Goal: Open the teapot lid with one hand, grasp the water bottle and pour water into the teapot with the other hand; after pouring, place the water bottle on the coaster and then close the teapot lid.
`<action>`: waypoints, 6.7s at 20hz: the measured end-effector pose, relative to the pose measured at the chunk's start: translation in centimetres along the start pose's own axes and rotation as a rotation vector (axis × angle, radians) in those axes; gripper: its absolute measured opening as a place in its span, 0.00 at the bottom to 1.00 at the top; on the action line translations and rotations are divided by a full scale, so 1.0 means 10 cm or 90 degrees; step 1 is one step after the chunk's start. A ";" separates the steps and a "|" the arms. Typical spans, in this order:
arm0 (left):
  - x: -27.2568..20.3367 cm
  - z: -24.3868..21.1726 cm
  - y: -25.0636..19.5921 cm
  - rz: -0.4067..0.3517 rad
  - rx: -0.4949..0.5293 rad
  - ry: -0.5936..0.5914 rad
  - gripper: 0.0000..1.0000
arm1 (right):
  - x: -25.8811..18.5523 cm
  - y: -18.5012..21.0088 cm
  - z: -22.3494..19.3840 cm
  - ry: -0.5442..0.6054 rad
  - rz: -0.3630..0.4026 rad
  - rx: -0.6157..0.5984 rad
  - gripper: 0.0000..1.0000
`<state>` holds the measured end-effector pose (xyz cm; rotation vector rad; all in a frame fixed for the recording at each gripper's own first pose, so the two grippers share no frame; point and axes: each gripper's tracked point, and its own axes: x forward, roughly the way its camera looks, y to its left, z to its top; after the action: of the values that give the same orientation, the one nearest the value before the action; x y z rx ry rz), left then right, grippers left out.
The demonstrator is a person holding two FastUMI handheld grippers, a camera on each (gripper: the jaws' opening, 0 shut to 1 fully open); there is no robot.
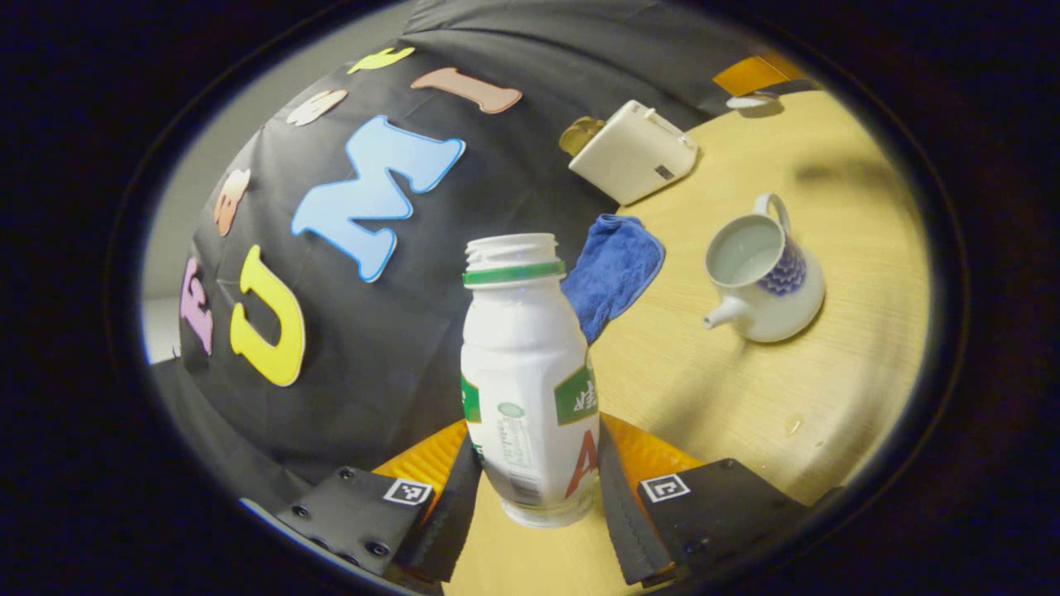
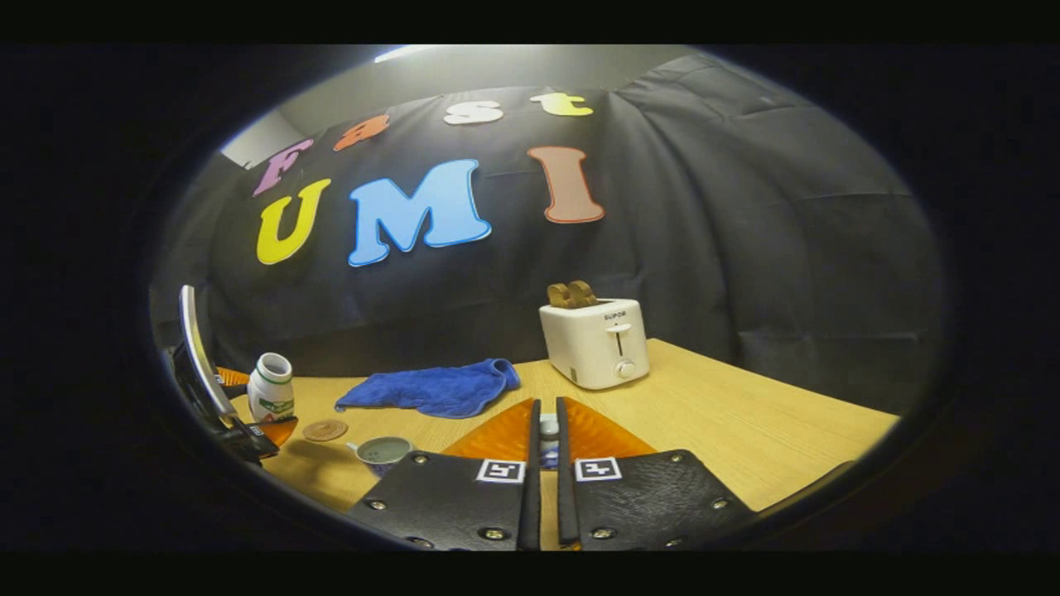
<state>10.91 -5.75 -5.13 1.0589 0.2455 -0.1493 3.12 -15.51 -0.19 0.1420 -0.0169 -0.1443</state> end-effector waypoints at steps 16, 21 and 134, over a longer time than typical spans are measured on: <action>-0.04 0.18 -0.12 0.020 0.287 0.027 0.77 | -0.05 -0.06 0.03 -0.013 -0.013 -0.009 0.08; -0.06 0.19 -0.09 0.023 0.340 0.031 0.77 | -0.06 -0.06 0.02 -0.011 -0.012 -0.007 0.08; -0.14 0.39 -0.09 0.000 0.249 -0.045 0.82 | -0.01 -0.09 -0.10 0.012 -0.023 -0.032 0.08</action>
<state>9.81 -9.58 -3.65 1.4389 0.1549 -0.2412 2.97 -16.20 -1.27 0.0931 0.0086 -0.1791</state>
